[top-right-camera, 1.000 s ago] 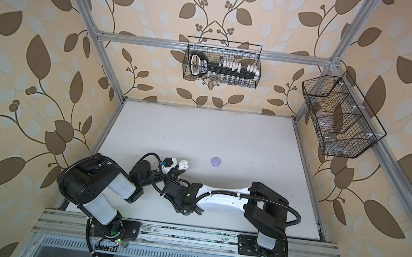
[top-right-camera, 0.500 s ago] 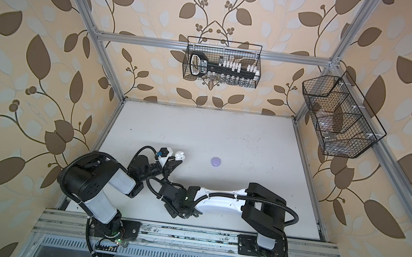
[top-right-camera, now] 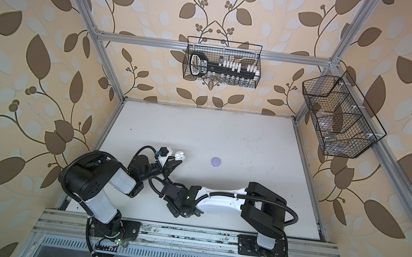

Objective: Insert wireless bluetooth earbuds into charging case
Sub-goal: Pick up the wireless bluetooth earbud from the bottom-center of the table.

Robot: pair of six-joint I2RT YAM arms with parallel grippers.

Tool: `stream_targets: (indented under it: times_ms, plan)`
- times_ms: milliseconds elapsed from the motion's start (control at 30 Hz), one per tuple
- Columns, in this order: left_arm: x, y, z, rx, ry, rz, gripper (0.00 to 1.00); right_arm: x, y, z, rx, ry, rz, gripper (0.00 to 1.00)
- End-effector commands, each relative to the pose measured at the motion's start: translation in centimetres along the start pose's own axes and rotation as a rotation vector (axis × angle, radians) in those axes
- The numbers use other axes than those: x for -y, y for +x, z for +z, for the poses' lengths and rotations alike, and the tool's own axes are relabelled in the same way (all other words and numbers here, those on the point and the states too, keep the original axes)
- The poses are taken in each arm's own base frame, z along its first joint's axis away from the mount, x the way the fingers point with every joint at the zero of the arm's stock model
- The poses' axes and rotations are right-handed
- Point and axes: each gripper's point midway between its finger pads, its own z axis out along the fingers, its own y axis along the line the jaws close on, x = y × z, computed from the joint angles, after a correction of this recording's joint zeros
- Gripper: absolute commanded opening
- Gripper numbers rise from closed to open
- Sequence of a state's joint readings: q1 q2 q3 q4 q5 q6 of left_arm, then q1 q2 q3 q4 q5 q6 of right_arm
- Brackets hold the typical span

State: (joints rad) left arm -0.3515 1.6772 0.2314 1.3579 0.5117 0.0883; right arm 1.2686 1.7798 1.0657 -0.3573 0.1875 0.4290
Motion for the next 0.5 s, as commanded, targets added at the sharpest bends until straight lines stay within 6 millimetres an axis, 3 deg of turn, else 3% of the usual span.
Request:
stream_targets:
  times_ms: [0, 467]
  plan:
    - [-0.9, -2.1, 0.2, 0.071, -0.021, 0.022, 0.07, 1.3, 0.6, 0.3, -0.010, 0.044, -0.011, 0.33]
    - [-1.1, -2.2, 0.2, 0.075, -0.021, 0.007, 0.07, 2.0, 2.1, 1.3, -0.055, 0.064, -0.028, 0.34]
